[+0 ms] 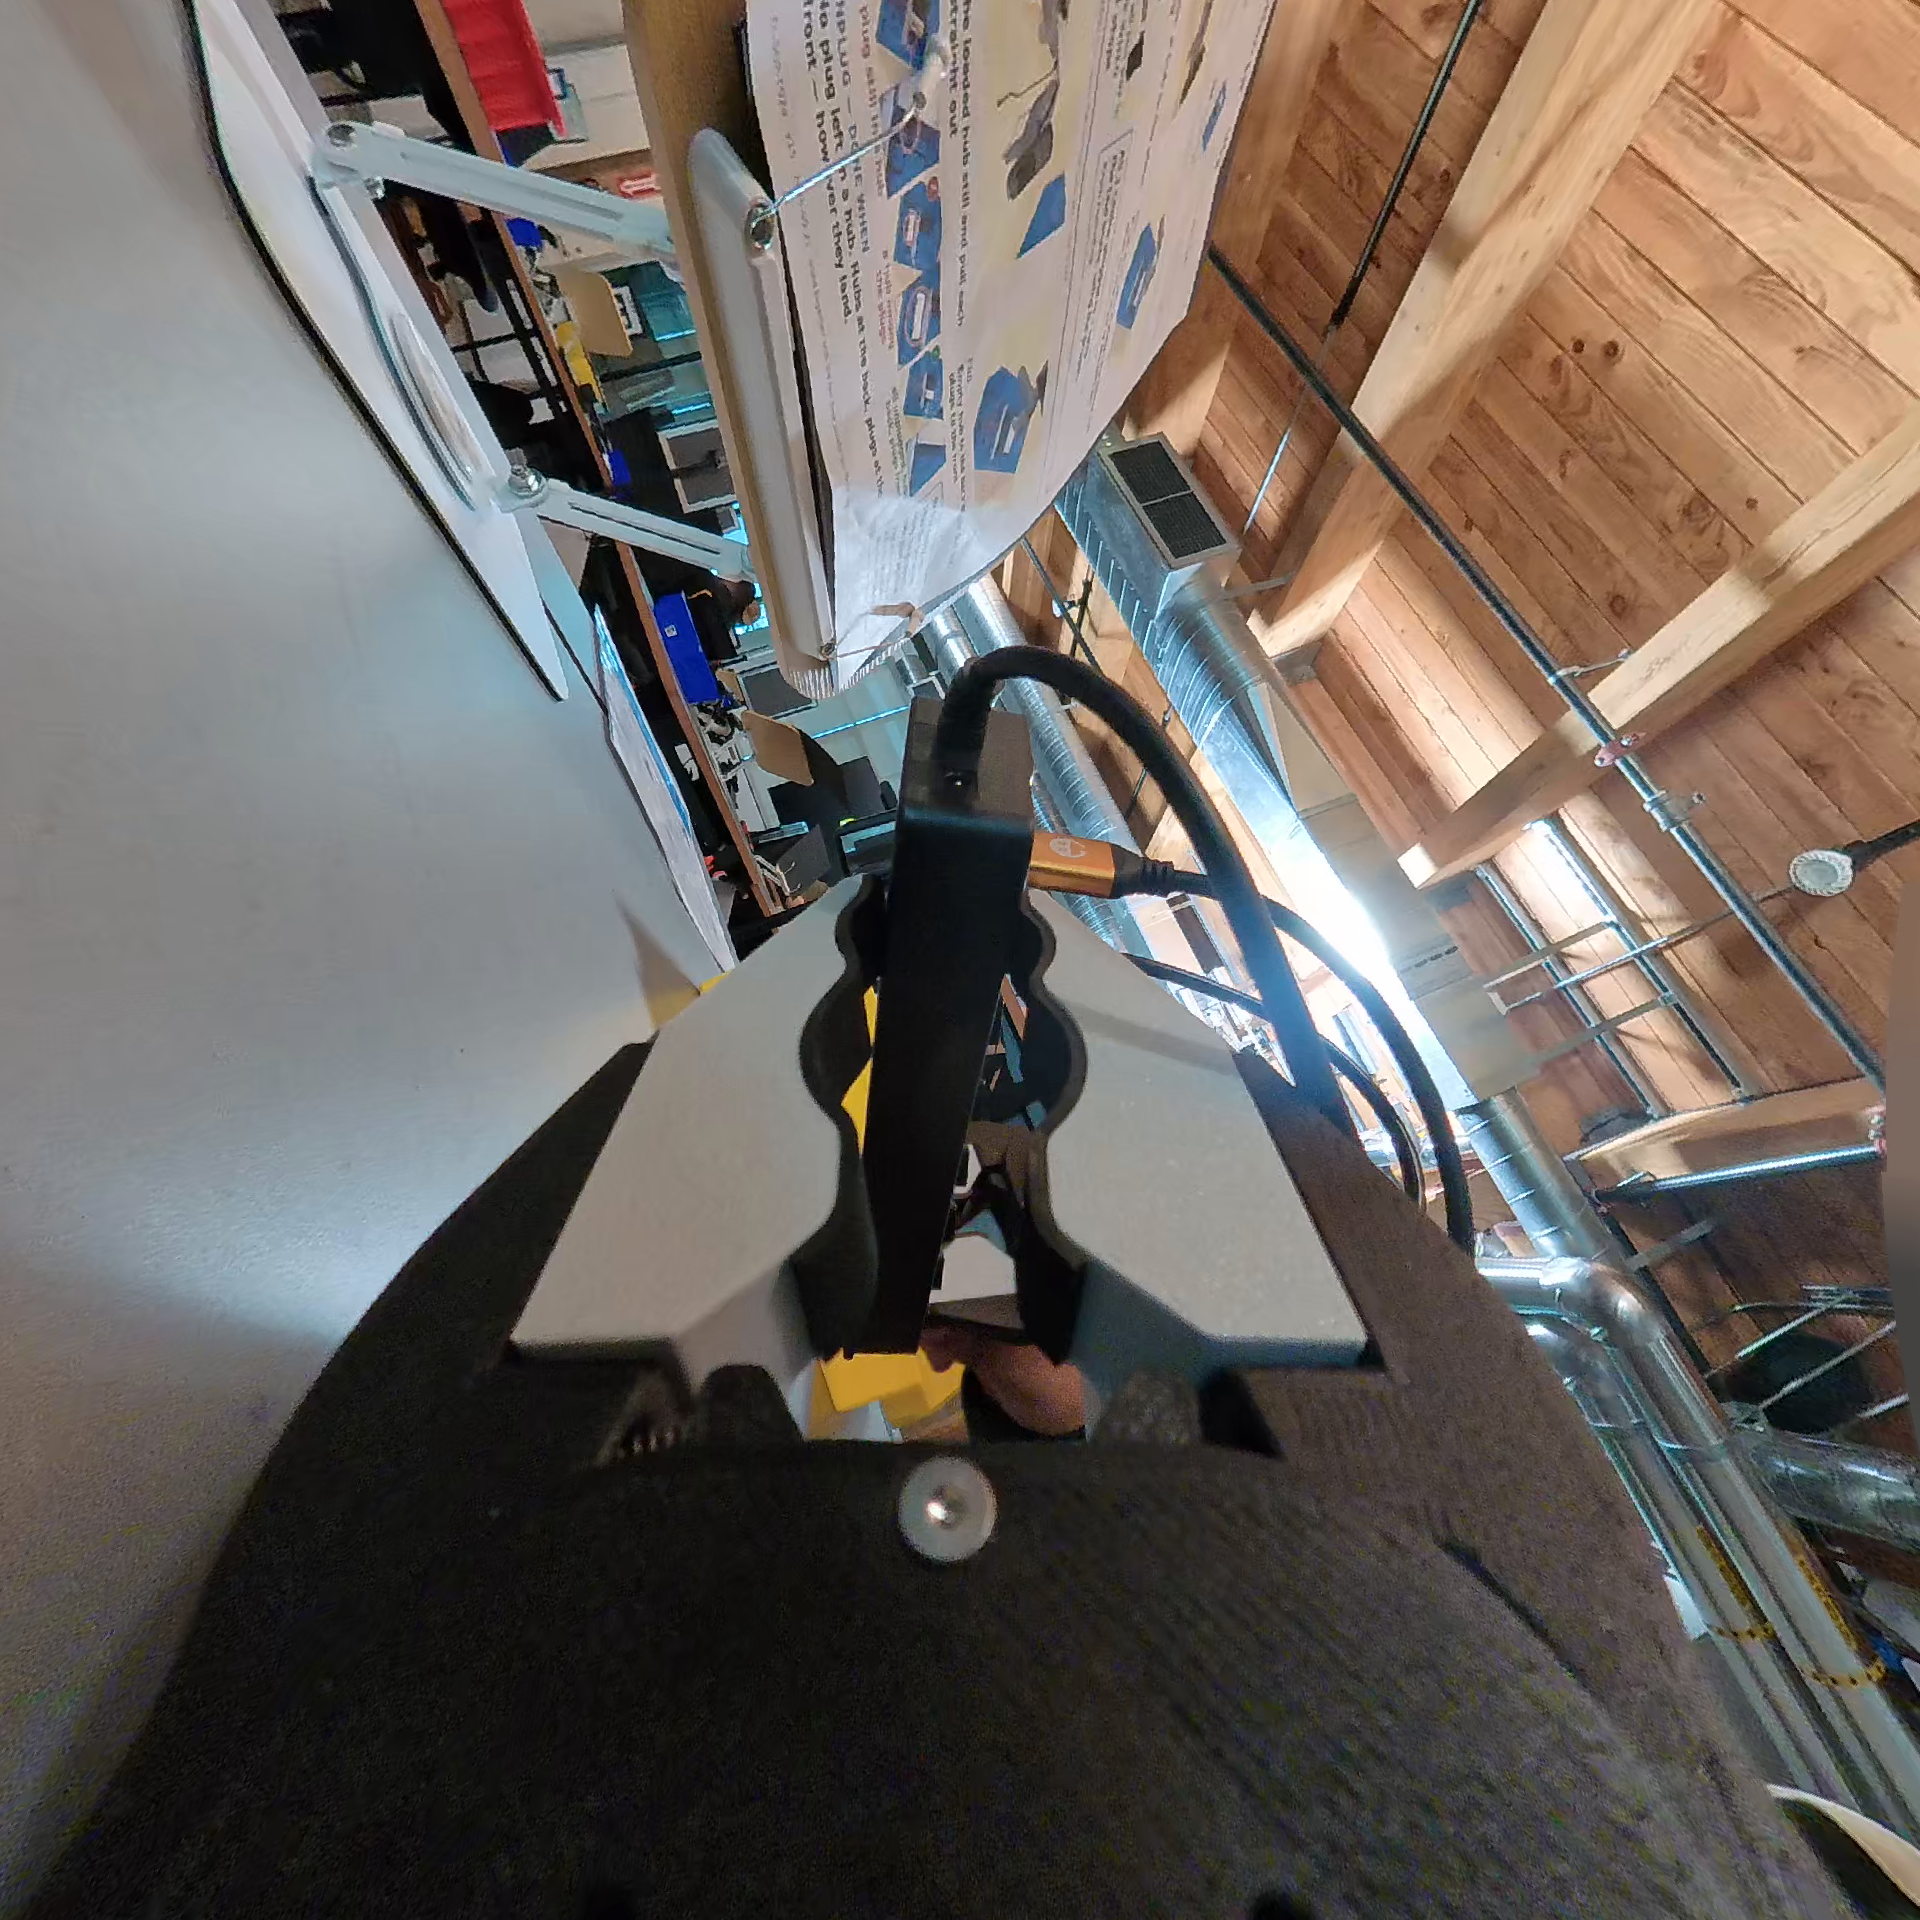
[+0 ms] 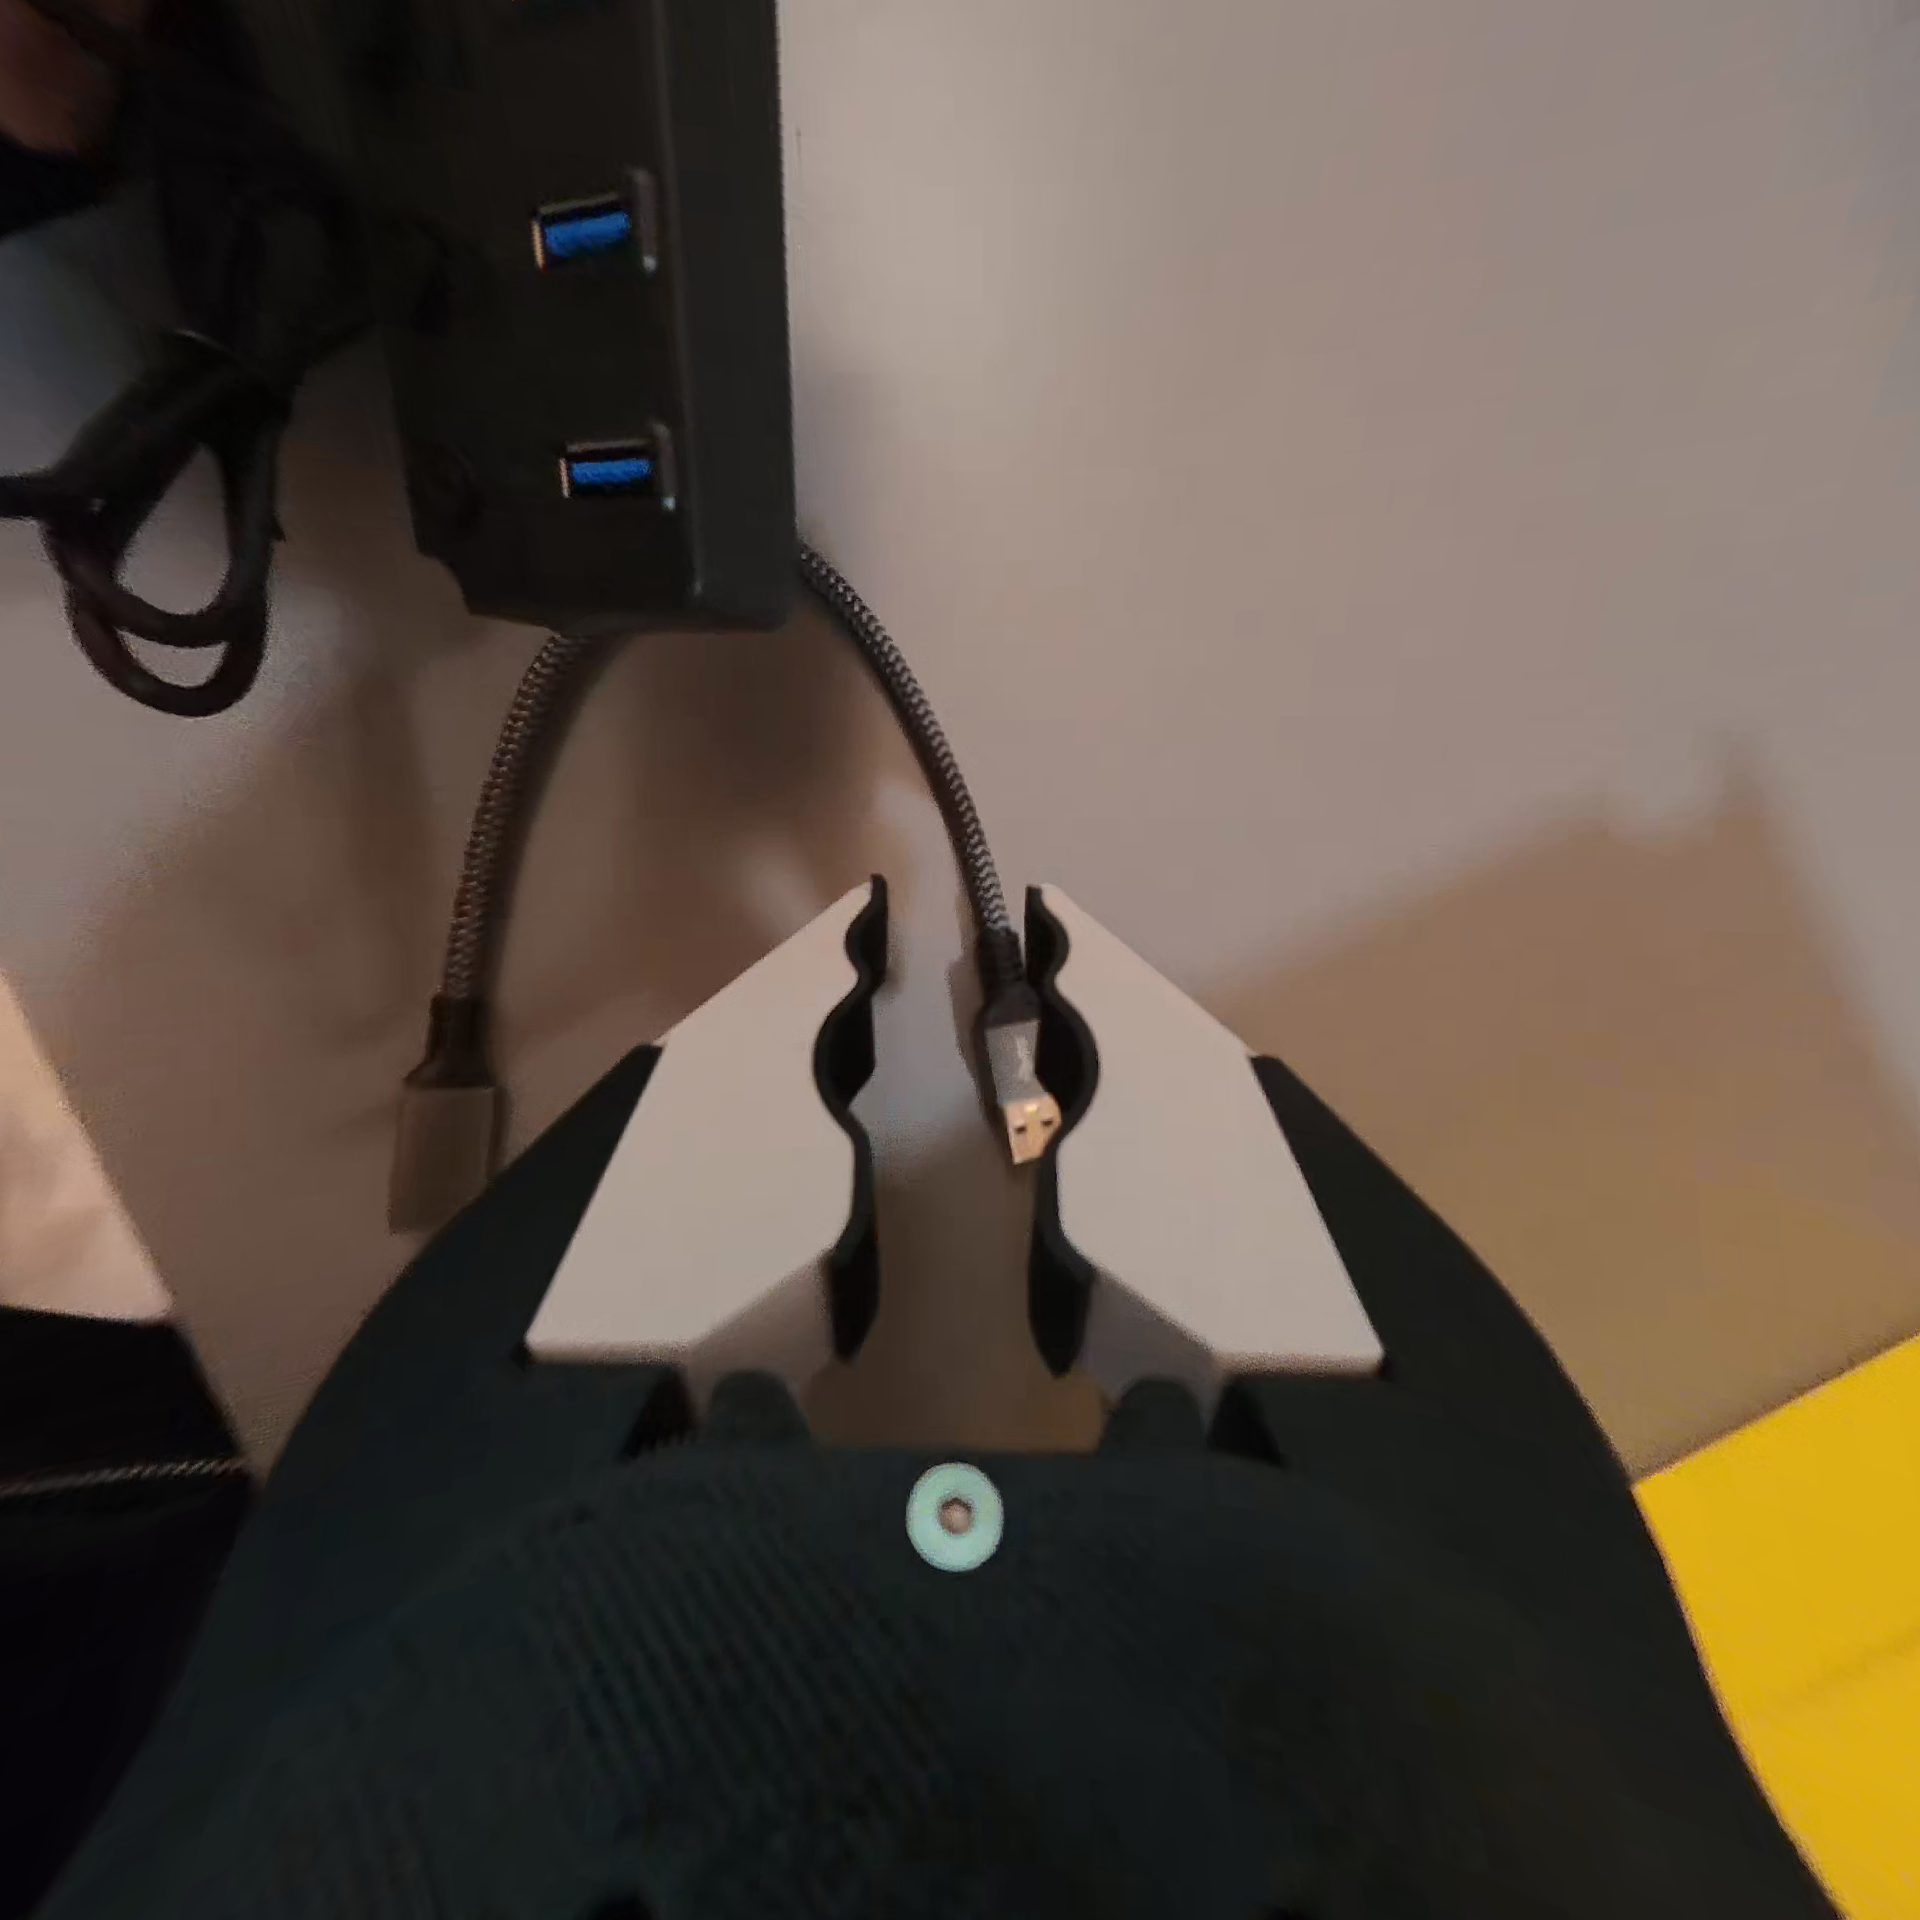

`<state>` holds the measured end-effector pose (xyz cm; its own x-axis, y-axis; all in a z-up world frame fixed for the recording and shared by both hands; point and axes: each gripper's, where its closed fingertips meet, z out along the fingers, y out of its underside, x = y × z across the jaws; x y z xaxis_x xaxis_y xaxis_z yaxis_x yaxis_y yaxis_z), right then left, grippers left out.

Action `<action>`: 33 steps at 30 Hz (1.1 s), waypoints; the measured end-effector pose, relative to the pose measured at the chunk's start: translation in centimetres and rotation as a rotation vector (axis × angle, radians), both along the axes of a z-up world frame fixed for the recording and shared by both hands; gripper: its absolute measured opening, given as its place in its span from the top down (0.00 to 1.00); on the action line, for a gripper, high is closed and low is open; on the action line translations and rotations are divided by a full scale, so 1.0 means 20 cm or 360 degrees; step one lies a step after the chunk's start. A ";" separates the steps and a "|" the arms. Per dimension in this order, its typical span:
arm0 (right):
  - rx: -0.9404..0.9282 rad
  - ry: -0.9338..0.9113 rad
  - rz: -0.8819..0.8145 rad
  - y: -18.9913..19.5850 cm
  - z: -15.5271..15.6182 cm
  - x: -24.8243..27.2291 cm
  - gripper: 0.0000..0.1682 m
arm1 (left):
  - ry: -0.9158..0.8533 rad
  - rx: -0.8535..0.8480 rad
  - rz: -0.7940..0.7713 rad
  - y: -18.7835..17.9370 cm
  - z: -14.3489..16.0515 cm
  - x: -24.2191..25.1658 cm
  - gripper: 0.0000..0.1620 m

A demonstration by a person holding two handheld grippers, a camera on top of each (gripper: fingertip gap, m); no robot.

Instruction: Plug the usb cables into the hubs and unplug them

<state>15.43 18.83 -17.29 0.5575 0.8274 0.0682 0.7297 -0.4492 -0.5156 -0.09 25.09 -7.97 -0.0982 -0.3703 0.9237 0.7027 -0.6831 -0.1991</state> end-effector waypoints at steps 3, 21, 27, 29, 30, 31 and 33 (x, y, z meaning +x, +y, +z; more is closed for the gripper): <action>0.0241 -0.0177 -0.0003 0.08 -0.03 0.02 0.84 | -0.0003 0.0000 0.0000 0.00 0.00 0.00 0.87; 0.0281 0.0798 -0.0603 0.26 0.28 0.13 0.98 | -0.0061 0.0033 0.0049 0.01 0.03 -0.05 0.87; -0.0328 0.2089 -0.1034 0.29 0.48 0.15 1.00 | -0.0034 0.0024 -0.0003 -0.01 0.02 0.00 0.87; -0.0261 0.1978 -0.0966 0.27 0.49 0.09 1.00 | -0.0026 0.0026 -0.0011 -0.01 0.02 0.01 0.87; -0.0227 0.1909 -0.0928 0.26 0.49 0.05 1.00 | -0.0020 0.0024 -0.0011 -0.01 0.01 0.01 0.87; -0.0210 0.1843 -0.0892 0.25 0.49 0.02 1.00 | -0.0016 0.0023 -0.0006 -0.01 0.01 0.01 0.87; -0.0111 0.1686 -0.0816 0.23 0.47 -0.02 1.00 | -0.0017 0.0015 0.0010 0.00 0.01 -0.01 0.87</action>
<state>15.03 23.44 -7.82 0.5774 0.4738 -0.6649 -0.3217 -0.6164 -0.7187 -0.29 25.09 -7.78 -0.1055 -0.3795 0.9192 0.7092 -0.6766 -0.1979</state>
